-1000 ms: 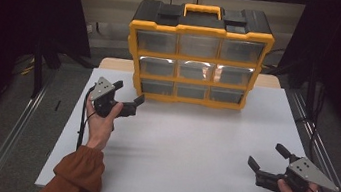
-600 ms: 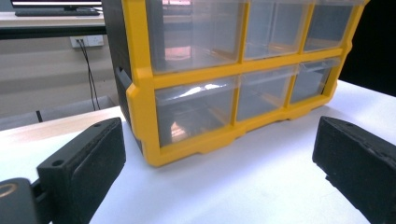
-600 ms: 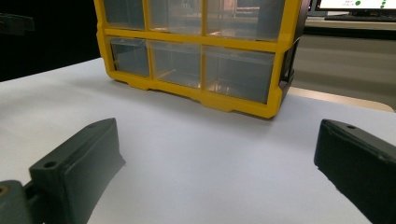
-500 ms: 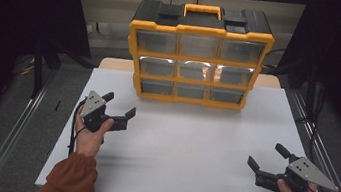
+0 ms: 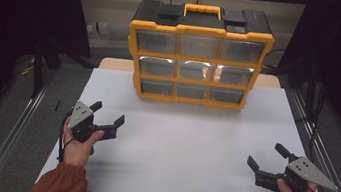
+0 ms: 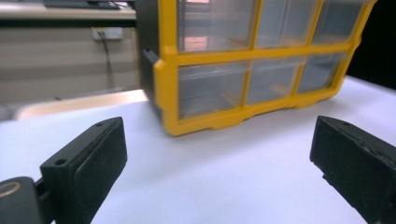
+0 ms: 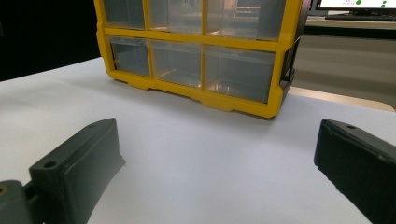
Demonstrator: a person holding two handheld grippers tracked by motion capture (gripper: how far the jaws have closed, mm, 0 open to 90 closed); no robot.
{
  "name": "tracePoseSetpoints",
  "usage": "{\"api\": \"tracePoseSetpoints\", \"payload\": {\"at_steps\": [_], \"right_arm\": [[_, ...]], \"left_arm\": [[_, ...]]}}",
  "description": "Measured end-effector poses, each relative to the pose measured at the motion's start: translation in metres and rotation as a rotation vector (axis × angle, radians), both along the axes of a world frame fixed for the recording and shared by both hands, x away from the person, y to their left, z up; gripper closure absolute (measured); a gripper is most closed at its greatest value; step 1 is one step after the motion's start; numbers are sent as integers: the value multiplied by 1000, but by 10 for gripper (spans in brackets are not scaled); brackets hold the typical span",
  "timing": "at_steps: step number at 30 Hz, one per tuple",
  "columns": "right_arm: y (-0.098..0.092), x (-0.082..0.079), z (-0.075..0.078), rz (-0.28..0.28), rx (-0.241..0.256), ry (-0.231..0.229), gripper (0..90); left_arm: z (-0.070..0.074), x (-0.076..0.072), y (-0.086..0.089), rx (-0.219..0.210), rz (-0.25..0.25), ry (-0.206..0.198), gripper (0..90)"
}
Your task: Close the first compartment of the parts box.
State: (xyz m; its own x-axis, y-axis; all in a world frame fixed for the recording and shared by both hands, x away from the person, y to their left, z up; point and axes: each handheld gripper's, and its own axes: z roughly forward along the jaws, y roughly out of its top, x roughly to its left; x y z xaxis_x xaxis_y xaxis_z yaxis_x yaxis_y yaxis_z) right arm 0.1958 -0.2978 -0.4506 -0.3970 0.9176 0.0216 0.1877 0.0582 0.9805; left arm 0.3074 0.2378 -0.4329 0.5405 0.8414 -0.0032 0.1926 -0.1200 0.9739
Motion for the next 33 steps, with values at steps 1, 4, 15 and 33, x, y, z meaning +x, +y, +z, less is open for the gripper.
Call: {"api": "tracePoseSetpoints", "payload": {"at_steps": [1,4,15,33], "right_arm": [[0,0,0,0,1,0,5],[0,-1,0,4,0,1,5],[-1,-1,0,-1,2,0,5],[-2,-1,-1,-1,-5,13,5]], "left_arm": [[-1,-4,3,12,-10,-2,38],[-3,-8,5,-7,-7,0,38],[-10,-30,18,31,10,0,37],[-12,-34,20,39,-7,-22,37]]}}
